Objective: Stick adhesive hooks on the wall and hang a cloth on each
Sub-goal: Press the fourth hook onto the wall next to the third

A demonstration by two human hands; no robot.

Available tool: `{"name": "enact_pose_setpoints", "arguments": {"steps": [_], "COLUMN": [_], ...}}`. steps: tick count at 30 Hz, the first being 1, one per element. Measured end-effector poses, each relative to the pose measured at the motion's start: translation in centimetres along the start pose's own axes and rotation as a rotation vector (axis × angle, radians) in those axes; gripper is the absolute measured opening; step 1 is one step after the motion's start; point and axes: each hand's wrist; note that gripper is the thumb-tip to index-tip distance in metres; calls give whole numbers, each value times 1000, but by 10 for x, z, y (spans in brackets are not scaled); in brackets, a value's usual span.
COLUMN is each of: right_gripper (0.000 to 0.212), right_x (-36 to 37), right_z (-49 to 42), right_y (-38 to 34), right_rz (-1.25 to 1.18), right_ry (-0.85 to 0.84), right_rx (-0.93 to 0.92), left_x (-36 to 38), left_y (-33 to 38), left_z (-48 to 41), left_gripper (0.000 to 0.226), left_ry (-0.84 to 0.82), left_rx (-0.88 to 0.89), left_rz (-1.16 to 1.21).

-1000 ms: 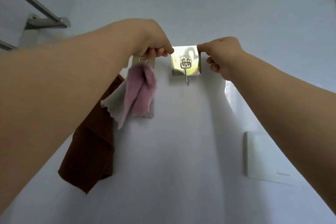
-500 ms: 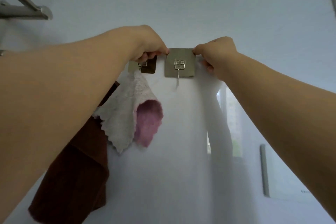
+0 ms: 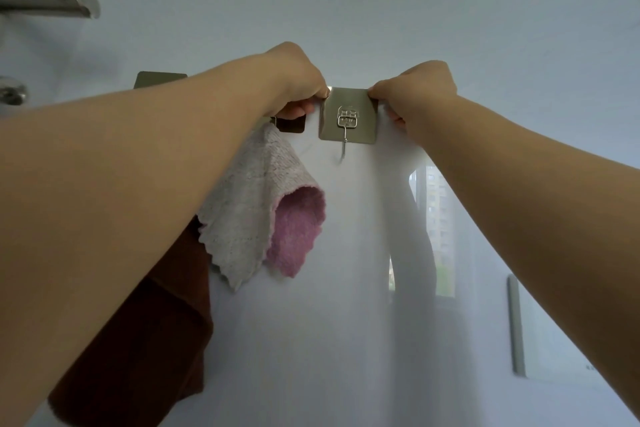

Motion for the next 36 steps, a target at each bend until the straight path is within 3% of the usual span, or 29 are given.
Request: {"name": "enact_pose_setpoints", "arguments": {"steps": [11, 16, 18, 28, 31, 36], "right_gripper": [39, 12, 17, 9, 34, 31], "right_x": [4, 4, 5, 5, 5, 6], "right_z": [4, 7, 8, 12, 13, 13], "right_y": [-1, 1, 2, 0, 1, 2], "right_rz": [24, 55, 60, 102, 111, 146], "right_ry": [2, 19, 23, 59, 68, 63], "right_rx": [-16, -60, -83, -99, -92, -135], "left_x": [1, 5, 6, 11, 13, 15], "left_y": [-3, -3, -3, -5, -6, -8], "left_z": [5, 5, 6, -1, -3, -5], "left_gripper": [19, 12, 4, 15, 17, 8], "left_ry": [47, 90, 111, 166, 186, 202], "left_rx": [6, 9, 10, 41, 58, 105], "left_rz": [-28, -51, -43, -72, -96, -112]}}
Point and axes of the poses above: each hand's wrist, its own z-axis away from the middle knuckle, its own x-axis out of the palm, y = z × x, and after that the axes turned 5 degrees about -x, right-handed
